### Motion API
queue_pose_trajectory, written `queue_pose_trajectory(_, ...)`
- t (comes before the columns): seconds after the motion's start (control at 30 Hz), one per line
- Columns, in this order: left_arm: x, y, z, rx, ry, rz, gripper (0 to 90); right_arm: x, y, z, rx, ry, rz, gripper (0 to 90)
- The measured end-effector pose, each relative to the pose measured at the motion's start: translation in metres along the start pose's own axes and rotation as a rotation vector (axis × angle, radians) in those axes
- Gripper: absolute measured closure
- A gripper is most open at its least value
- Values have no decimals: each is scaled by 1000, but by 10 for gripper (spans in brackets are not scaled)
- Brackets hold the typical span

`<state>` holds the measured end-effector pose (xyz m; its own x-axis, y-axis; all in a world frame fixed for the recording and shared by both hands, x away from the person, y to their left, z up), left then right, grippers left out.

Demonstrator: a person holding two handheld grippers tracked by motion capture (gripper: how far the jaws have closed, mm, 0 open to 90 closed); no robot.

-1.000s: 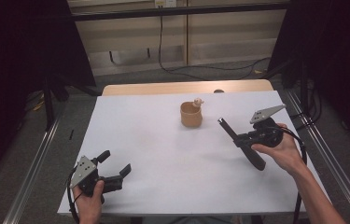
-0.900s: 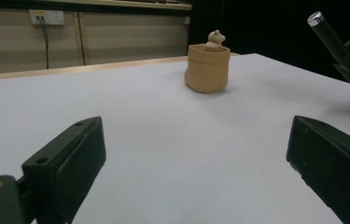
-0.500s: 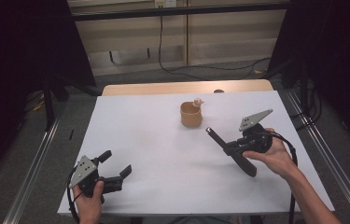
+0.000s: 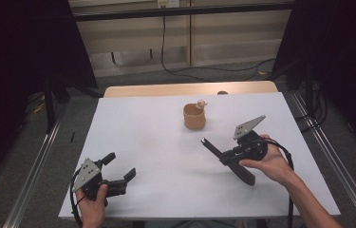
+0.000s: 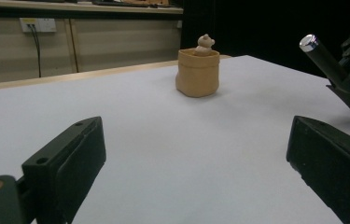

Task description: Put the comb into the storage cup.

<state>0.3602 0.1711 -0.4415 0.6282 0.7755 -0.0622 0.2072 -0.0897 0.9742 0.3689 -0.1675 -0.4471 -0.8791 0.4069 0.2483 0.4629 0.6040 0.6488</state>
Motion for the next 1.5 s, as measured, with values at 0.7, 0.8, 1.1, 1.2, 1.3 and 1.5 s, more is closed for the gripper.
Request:
queue_pose_trajectory(0.7, -16, 7, 10, 29, -72, 12, 40, 29, 19, 22, 60, 63, -89, 727)
queue_pose_trajectory(0.8, -20, 8, 11, 28, -89, 15, 39, 32, 19, 27, 94, 72, -97, 727)
queue_pose_trajectory(1.1, -37, 11, 17, 54, -148, 95, 32, 33, 26, 40, 117, 79, -117, 727)
queue_pose_trajectory(1.2, -45, 11, 22, 74, -185, 117, 31, 35, 28, 42, 128, 90, -124, 727)
queue_pose_trajectory(1.3, -53, 15, 27, 82, -218, 123, 29, 36, 32, 41, 142, 92, -133, 727)
queue_pose_trajectory(1.5, -66, 18, 37, 106, -267, 168, 27, 40, 35, 46, 143, 112, -145, 727)
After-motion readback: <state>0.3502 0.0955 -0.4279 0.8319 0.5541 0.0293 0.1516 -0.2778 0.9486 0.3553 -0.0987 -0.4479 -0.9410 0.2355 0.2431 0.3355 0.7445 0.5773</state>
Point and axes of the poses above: each handheld gripper's, and its own axes: z roughly forward along the jaws, y roughly out of its top, x roughly to its left, the point moved 9 cm from there along z, roughly forward along the jaws, and after that the axes turned 4 degrees about y, right-handed, at the moved point
